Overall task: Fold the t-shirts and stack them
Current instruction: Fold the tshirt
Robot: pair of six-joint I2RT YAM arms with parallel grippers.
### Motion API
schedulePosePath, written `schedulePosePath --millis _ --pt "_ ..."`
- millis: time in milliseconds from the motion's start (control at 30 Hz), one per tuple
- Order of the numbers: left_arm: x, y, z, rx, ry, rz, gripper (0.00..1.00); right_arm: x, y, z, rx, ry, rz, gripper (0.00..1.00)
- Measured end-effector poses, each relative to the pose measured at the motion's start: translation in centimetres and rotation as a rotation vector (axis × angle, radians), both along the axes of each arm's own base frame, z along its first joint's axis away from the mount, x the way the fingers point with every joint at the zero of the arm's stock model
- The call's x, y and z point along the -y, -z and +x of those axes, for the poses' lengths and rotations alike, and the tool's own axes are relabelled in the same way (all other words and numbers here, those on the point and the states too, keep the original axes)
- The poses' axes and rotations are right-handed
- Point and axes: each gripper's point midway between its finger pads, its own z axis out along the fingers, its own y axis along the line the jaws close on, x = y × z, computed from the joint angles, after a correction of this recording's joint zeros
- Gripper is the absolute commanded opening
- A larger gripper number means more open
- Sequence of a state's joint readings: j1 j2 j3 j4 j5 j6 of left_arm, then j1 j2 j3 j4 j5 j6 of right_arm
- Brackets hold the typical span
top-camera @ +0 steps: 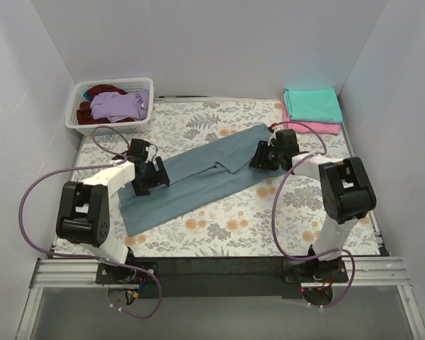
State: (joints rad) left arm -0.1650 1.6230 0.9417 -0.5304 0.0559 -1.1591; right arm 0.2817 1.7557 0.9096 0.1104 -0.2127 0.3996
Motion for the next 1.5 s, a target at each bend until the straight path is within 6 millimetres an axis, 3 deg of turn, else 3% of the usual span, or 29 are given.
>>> schedulePosePath --millis 133,233,467,600,800,967,1033,1133,1233,1333,1500 --pt "-0.3 -0.3 -3.8 -0.051 -0.031 -0.028 0.8 -2.0 -0.1 3.2 0.027 -0.082 0.029 0.53" --pt "0.4 -0.8 -5.5 -0.066 -0.057 -0.086 0.79 -3.2 -0.2 6.3 0.062 -0.129 0.035 0.53" --pt "3.9 -0.8 -7.2 -0.122 -0.054 -0.239 0.79 -5.8 -0.5 14.5 0.143 -0.199 0.032 0.54" --pt "6.2 -1.0 -7.9 -0.141 -0.018 -0.301 0.78 -5.9 -0.7 16.8 0.163 -0.218 0.033 0.54" --pt "6.8 -2.5 -7.7 -0.1 -0.021 -0.314 0.79 -4.6 -1.3 15.8 0.133 -0.234 0.057 0.54" --pt "5.6 -6.0 -5.5 0.037 -0.022 -0.242 0.79 -4.3 -4.6 10.0 0.1 -0.236 0.164 0.53" --pt "4.7 -7.0 -4.4 0.102 -0.029 -0.191 0.79 -5.0 -6.2 7.6 0.105 -0.244 0.225 0.51" --pt "3.2 -7.6 -3.7 0.162 -0.045 -0.114 0.79 -6.8 -7.5 5.5 0.126 -0.27 0.292 0.49" --pt "2.3 -7.7 -3.3 0.202 -0.048 -0.068 0.79 -8.5 -6.8 4.6 0.107 -0.289 0.334 0.47" --pt "1.8 -7.0 -3.3 0.226 -0.037 -0.039 0.79 -10.0 -5.0 4.0 0.064 -0.3 0.364 0.46" --pt "1.1 -4.8 -4.1 0.217 -0.028 -0.003 0.79 -9.8 -0.4 4.0 -0.027 -0.268 0.368 0.45"
